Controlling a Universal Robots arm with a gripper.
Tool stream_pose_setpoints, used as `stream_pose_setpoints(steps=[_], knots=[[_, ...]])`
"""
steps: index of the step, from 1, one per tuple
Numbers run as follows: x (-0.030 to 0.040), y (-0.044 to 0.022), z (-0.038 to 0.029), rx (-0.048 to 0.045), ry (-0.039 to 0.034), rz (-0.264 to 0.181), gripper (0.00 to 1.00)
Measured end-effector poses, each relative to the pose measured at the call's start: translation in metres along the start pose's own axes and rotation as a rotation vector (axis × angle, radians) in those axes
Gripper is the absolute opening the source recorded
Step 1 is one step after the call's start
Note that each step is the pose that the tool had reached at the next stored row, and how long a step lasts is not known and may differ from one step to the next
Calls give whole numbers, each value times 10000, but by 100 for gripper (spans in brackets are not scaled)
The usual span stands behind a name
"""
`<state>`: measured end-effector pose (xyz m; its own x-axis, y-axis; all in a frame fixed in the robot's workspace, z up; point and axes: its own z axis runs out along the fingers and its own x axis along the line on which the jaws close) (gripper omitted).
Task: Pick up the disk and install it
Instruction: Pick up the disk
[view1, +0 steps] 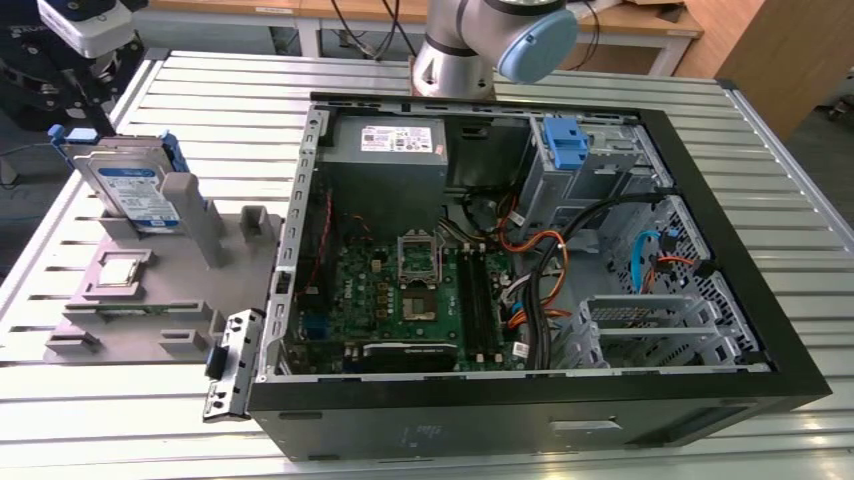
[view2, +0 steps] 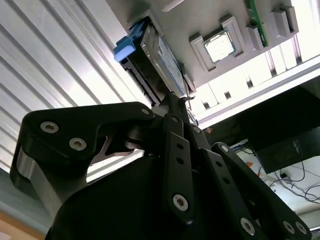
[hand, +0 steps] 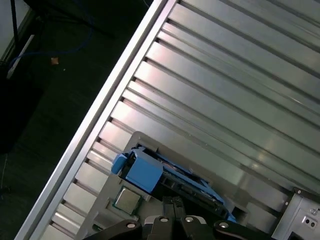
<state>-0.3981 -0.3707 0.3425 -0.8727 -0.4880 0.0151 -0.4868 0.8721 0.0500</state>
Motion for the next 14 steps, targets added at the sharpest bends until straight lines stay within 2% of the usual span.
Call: stream_pose_setpoints(steps=[7, 14], knots=[[0, 0, 3, -9, 18, -897, 11], [0, 0, 2, -7, 23, -974, 11]])
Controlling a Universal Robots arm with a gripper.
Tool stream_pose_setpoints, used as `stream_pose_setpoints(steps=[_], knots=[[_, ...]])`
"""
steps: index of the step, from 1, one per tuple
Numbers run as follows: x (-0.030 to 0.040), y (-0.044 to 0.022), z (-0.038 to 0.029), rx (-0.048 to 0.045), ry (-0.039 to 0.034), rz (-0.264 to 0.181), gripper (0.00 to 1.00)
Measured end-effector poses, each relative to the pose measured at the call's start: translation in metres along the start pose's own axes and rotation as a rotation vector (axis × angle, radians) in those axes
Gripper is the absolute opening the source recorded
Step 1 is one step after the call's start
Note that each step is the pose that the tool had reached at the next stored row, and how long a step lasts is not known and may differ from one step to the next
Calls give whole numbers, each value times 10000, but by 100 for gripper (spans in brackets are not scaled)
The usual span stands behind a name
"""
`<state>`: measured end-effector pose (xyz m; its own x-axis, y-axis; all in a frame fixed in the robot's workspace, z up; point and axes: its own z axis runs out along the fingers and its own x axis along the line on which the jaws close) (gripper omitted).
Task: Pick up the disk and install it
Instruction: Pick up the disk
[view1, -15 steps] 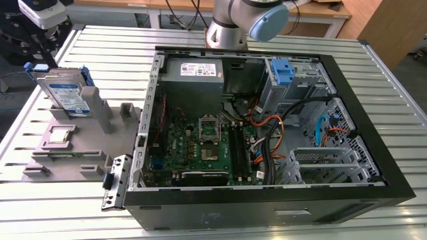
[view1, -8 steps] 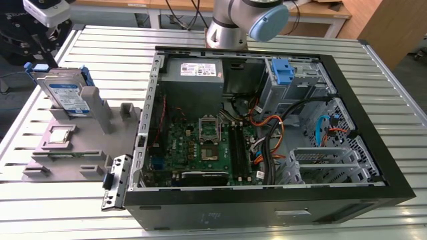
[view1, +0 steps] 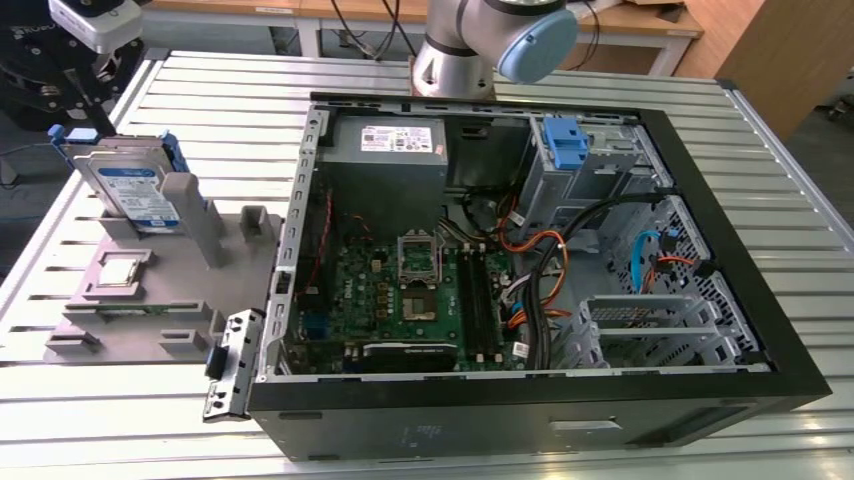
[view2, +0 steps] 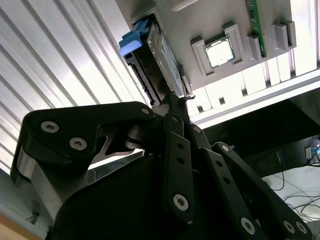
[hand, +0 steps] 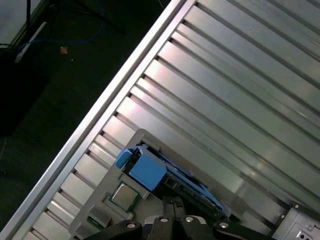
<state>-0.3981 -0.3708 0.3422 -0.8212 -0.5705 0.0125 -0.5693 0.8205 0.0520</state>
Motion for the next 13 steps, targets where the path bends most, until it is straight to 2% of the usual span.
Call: stream_pose_setpoints(steps=[2, 13], knots=[[0, 0, 1, 2, 4, -92, 11], [0, -1, 14, 20, 99, -1972, 11]])
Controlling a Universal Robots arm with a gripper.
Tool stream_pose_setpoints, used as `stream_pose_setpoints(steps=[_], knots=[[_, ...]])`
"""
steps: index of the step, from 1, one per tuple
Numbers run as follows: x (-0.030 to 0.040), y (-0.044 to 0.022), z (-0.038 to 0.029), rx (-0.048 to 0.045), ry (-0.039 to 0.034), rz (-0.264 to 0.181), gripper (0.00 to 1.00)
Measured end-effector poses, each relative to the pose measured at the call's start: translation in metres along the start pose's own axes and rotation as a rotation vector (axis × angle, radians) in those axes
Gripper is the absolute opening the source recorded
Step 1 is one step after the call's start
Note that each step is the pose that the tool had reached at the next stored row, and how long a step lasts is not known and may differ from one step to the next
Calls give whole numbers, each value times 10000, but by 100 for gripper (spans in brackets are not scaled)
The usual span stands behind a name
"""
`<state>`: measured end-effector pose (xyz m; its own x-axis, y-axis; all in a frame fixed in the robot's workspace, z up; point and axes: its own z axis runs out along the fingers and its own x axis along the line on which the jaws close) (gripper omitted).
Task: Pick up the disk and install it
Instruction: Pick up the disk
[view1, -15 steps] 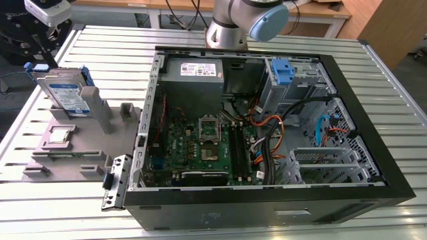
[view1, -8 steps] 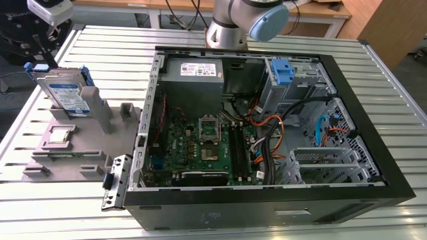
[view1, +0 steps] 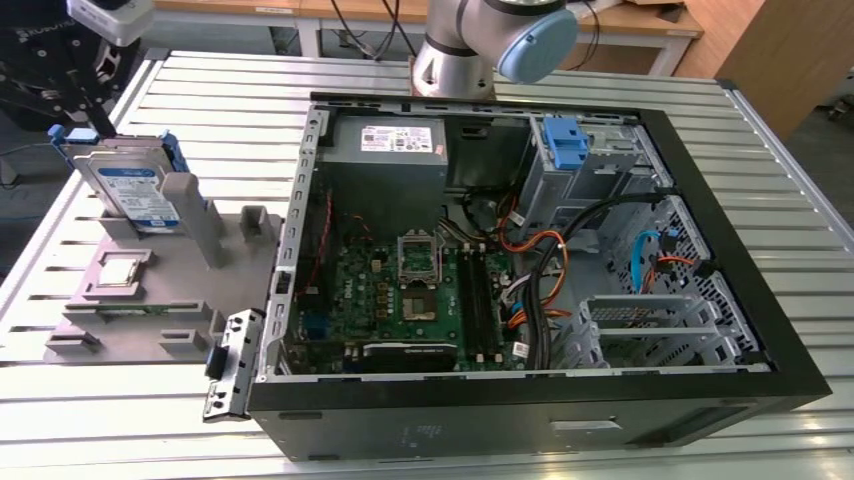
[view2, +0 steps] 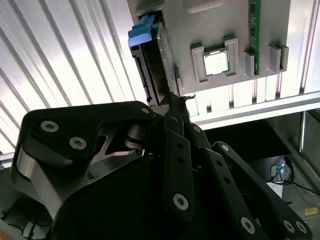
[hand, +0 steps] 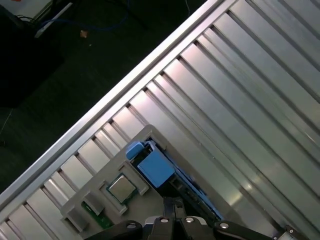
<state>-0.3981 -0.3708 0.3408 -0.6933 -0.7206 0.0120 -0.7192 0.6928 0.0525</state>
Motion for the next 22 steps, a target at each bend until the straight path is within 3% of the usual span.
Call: stream_pose_setpoints(steps=[8, 22], knots=[[0, 0, 7, -42, 8, -1357, 11], [0, -1, 15, -160, -65, -3122, 11]])
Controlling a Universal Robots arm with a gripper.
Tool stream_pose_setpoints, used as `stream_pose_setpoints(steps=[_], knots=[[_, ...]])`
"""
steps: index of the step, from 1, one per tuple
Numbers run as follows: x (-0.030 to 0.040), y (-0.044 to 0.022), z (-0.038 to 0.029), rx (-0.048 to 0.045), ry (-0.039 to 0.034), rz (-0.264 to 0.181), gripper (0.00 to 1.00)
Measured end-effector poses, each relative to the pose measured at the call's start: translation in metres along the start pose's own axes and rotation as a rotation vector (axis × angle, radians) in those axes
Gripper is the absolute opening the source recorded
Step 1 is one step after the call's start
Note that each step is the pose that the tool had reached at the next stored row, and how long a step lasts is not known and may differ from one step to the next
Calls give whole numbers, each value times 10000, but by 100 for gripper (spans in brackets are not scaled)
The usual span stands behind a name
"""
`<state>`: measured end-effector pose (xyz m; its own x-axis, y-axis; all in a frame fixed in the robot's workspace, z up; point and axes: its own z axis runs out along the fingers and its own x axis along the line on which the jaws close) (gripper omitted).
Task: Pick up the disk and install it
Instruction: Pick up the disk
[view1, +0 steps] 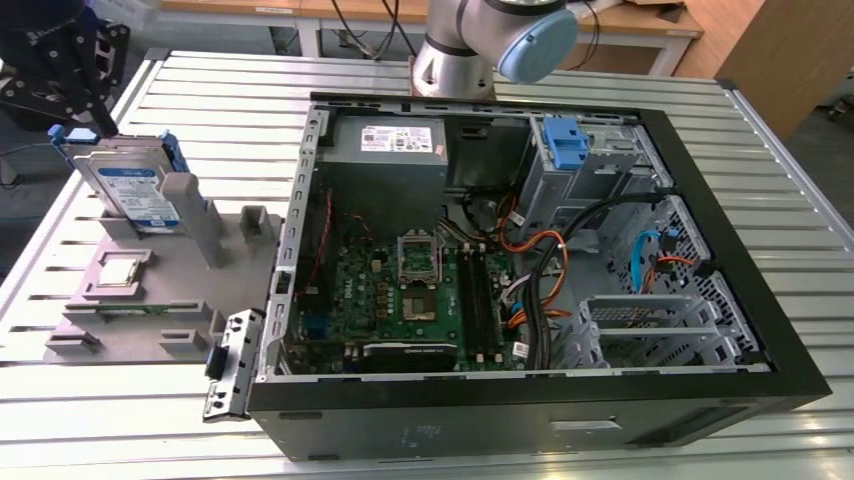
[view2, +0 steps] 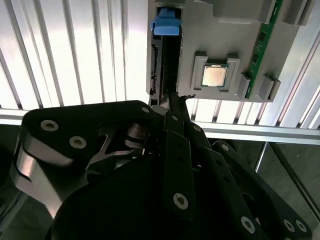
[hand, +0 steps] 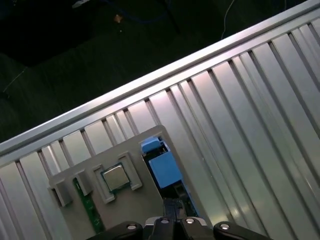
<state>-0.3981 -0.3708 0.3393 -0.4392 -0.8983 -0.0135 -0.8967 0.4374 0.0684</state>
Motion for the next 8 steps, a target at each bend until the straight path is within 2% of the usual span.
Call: stream_pose_setpoints(steps=[8], knots=[[0, 0, 5, -62, -41, -1010, 11]])
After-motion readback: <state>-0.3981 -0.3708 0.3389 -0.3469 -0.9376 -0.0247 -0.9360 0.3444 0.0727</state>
